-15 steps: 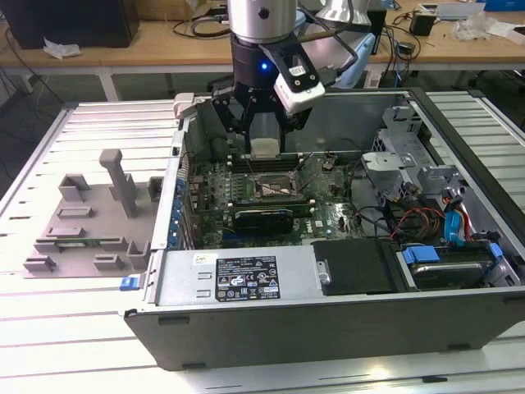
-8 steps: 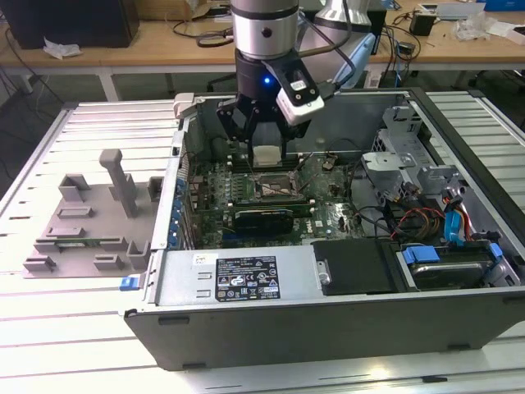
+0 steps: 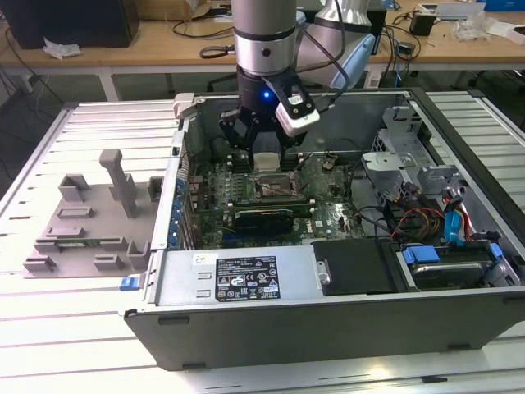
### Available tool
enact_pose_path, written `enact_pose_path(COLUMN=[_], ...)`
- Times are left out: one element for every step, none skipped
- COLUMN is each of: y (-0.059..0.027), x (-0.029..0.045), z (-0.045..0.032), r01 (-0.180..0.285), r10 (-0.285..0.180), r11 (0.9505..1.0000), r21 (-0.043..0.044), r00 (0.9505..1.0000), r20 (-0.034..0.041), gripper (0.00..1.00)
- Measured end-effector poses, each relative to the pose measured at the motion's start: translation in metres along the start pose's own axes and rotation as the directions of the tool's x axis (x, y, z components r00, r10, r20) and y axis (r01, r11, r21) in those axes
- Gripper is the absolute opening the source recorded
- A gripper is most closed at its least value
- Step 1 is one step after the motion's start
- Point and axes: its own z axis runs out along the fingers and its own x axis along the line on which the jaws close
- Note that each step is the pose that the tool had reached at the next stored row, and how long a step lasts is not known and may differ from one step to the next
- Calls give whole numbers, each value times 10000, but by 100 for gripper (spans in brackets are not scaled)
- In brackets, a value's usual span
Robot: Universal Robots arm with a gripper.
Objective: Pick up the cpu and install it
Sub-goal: 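Pick up the cpu and move it towards the insertion slot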
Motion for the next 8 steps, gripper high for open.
enact_pose_path(y=[9,19,23,26,27,26,26,26], x=[0,-1,-3,-3,-3,-3,-4,-4], z=[19,46,77,103,111,111,111,112], r01=[2,6,13,14,16,17,20,21], r10=[-2,-6,-13,-14,-16,-17,-20,-21], r11=[10000,10000,10000,10000,10000,10000,10000,10000], r21=[2,9,19,20,21,22,22,22], r00=[10000,10000,10000,10000,10000,10000,10000,10000], r20=[-1,-4,-9,-10,-12,-13,-13,-13], gripper=[55,55,55,55,55,55,55,55])
